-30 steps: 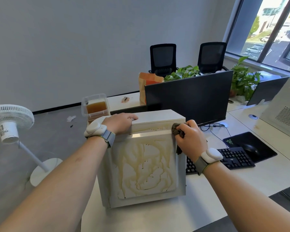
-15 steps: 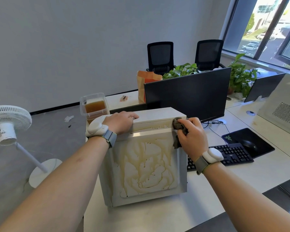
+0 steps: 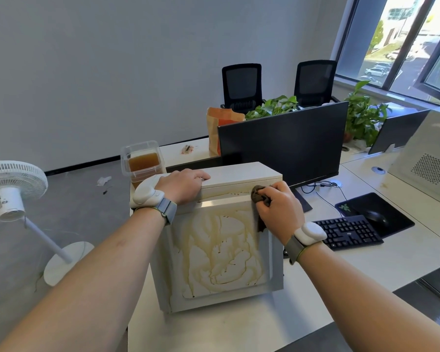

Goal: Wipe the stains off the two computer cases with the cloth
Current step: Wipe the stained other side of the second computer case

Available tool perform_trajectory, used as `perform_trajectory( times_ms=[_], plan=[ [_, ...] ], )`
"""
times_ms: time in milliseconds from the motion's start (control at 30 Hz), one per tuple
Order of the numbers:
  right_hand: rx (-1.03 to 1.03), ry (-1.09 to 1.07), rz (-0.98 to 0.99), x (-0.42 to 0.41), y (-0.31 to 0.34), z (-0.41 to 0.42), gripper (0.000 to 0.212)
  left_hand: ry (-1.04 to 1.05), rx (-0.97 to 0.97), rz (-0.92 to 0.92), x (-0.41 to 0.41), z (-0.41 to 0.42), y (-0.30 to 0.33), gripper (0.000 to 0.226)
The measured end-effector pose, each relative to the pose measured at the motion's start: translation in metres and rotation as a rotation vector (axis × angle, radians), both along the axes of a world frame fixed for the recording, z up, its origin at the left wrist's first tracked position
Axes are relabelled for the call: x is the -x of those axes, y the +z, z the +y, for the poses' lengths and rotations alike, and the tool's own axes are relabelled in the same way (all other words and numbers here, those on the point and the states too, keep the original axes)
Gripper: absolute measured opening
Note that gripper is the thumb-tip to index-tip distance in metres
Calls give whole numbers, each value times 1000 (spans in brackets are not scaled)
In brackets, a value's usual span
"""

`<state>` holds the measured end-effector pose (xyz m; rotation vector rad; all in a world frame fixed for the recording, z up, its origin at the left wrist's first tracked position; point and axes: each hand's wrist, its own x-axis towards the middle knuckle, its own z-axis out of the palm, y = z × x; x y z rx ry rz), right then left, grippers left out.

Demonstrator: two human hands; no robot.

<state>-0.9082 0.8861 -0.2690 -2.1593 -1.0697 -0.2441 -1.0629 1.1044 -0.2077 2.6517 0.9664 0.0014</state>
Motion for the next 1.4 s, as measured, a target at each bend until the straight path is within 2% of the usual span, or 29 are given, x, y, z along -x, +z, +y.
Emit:
perform_trajectory(
  times_ms=[167, 300, 467, 600, 767, 900, 1033, 1200, 1333, 1400],
  plan=[
    [-82, 39, -40, 4, 8, 3, 23, 2, -2, 9, 1, -1, 1, 50],
    [-8, 40, -6, 7, 3, 1, 20, 8, -2, 1, 1, -1, 1, 50],
    [-63, 76, -49, 12, 5, 6, 29, 9, 0, -4, 1, -1, 0, 49],
    [34, 90, -25, 16, 4, 9, 27, 16, 4, -5, 1, 0, 0, 49],
    [-29, 88, -37, 18, 8, 11, 31, 16, -9, 8, 0, 0, 0, 49],
    [74, 94, -28, 19, 9, 12, 27, 19, -6, 8, -2, 3, 0, 51],
    [-23, 79, -49, 18, 18, 13, 28, 17, -20, 15, -2, 2, -1, 51],
    [107, 113, -31, 22, 12, 15, 30, 18, -23, 7, -2, 3, -1, 54],
    [14, 128, -49, 26, 20, 20, 32, 16, -38, 1, 0, 3, -3, 51],
    [62, 162, -44, 29, 16, 21, 31, 16, -45, -5, 0, 2, -4, 50]
  ],
)
